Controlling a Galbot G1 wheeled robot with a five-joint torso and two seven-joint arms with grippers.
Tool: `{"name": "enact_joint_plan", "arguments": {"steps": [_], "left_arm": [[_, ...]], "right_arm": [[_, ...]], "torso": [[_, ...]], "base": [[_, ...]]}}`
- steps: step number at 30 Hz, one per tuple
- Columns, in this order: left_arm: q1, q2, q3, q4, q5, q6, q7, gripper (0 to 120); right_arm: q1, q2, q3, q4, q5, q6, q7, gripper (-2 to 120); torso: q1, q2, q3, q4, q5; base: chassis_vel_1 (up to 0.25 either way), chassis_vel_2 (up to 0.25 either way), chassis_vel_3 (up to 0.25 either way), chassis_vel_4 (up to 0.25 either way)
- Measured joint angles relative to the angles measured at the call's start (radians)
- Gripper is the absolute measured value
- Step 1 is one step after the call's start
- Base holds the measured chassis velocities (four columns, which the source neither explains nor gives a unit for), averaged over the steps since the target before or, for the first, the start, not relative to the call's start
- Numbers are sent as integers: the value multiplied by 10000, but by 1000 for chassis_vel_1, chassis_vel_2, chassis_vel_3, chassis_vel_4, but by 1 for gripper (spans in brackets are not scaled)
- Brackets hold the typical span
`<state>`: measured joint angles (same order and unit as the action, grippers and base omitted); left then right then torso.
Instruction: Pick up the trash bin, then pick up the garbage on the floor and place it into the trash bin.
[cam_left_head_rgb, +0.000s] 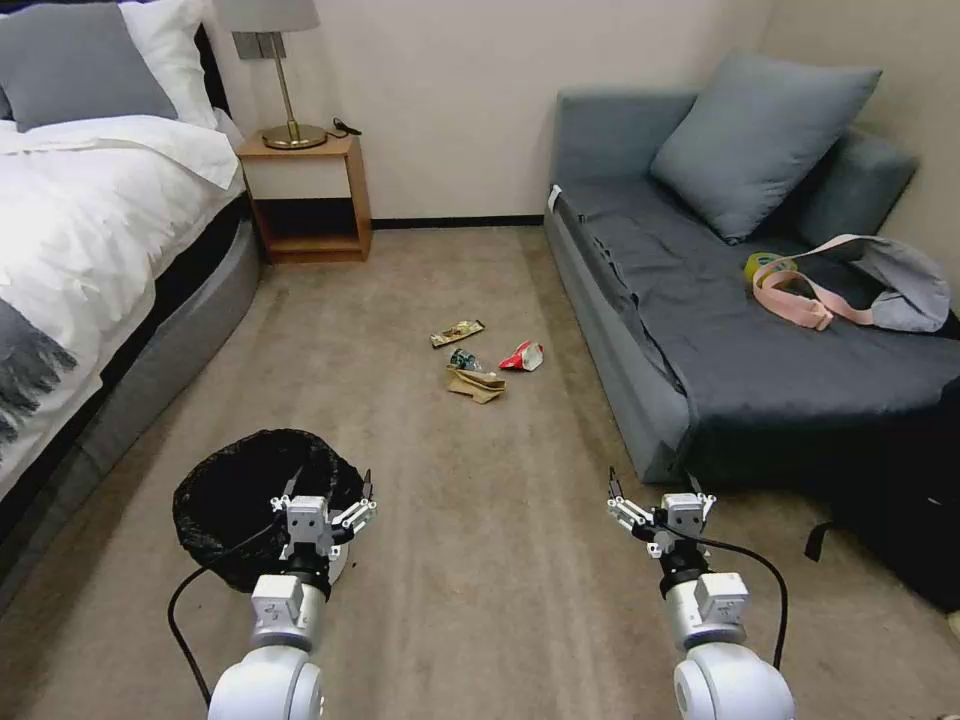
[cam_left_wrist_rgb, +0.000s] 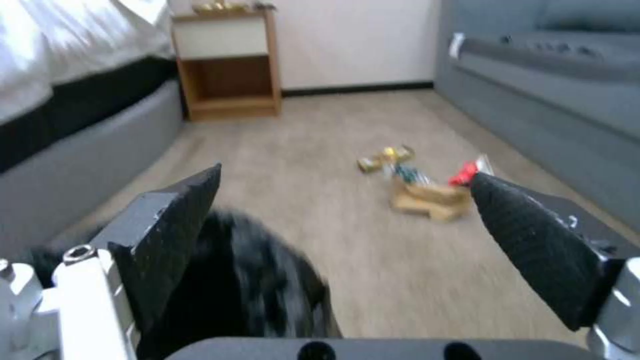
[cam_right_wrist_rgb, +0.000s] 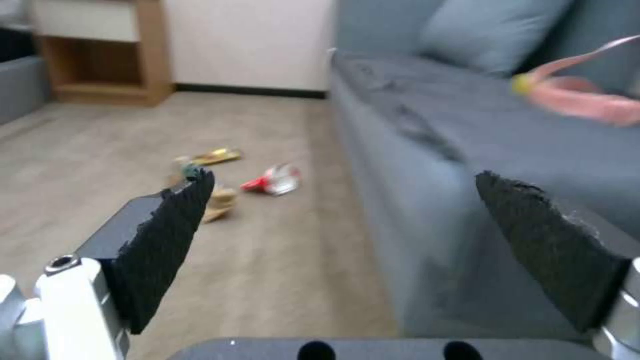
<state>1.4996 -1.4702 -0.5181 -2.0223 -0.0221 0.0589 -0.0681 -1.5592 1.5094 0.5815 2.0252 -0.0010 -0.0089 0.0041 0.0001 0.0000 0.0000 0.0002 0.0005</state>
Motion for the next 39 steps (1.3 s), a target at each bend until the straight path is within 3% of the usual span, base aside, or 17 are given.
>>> {"name": "enact_joint_plan", "arguments": {"steps": [1,3,5,7,8,10,14,19,22,25,26,29,30,32,36,38,39], "left_arm": [[0,0,0,0,0,0,0,100],[-667,408,441,-346,-336,815,-900,100],[-829,507,544,-431,-415,1012,-1116,100],[-1630,1002,1056,-843,-820,1993,-2213,100],[-1630,1002,1056,-843,-820,1993,-2213,100],[-2112,1300,1357,-1107,-1052,2559,-2852,100],[-2198,1357,1424,-1142,-1109,2696,-2988,100],[-2240,1438,1368,-1151,-1261,2832,-3038,100],[-2343,1794,861,-1149,-1873,3261,-3140,100],[-2343,1794,861,-1149,-1873,3261,-3140,100],[-2496,2415,-53,-1094,-2980,4026,-3275,100],[-2637,2974,-879,-1041,-3984,4722,-3396,100],[-2637,2974,-879,-1041,-3984,4722,-3396,100],[-2712,3326,-1383,-1015,-4496,5082,-3500,100],[-2682,3454,-1522,-968,-4806,5220,-3497,100],[-2604,3875,-2169,-801,-5720,5669,-3603,100],[-2604,3875,-2169,-801,-5720,5669,-3603,100]], "right_arm": [[0,0,0,0,0,0,0,100],[-261,193,810,669,5,-334,196,100],[-326,243,1009,836,9,-418,238,100],[-649,499,2039,1701,31,-846,486,100],[-649,499,2039,1701,31,-846,486,100],[-918,700,2873,2391,51,-1195,679,100],[-1259,944,3850,3226,119,-1548,892,100],[-1548,1009,3887,3490,402,-1284,724,100],[-1566,1010,3809,3469,404,-1242,702,100],[-1566,1010,3809,3469,404,-1242,702,100],[-1501,1006,3769,3386,442,-1241,690,100],[-1492,1003,3736,3346,484,-1252,674,100],[-1492,1003,3736,3346,484,-1252,674,100],[-1513,999,3725,3340,498,-1252,667,100],[-1533,999,3718,3337,514,-1252,657,100],[-1531,997,3679,3305,517,-1245,653,100],[-1531,997,3679,3305,517,-1245,653,100]], "torso": [[0,0,0,0,0],[0,0,0,-4,-5],[0,0,0,-4,-4],[0,0,0,-4,-3],[0,0,0,-4,-3],[0,0,0,-8,0],[0,0,0,-5,-5],[0,0,0,-3,-6],[0,0,0,-3,-3],[0,0,0,-3,-3],[0,0,0,-1,-6],[0,0,0,-2,-6],[0,0,0,-2,-6],[0,0,0,-2,-2],[0,0,1,-3,-16],[0,0,0,-3,-1],[0,0,0,-3,-1]], "base": [[0,0,0,0],[0,0,0,0],[0,0,0,0],[0,0,0,0],[0,0,0,0],[0,0,0,0],[0,0,0,0],[0,0,0,0],[0,0,0,0],[0,0,0,0],[0,0,0,0],[0,0,0,0],[0,0,0,0],[0,0,0,0],[0,0,0,0],[0,0,0,0],[0,0,0,0]]}}
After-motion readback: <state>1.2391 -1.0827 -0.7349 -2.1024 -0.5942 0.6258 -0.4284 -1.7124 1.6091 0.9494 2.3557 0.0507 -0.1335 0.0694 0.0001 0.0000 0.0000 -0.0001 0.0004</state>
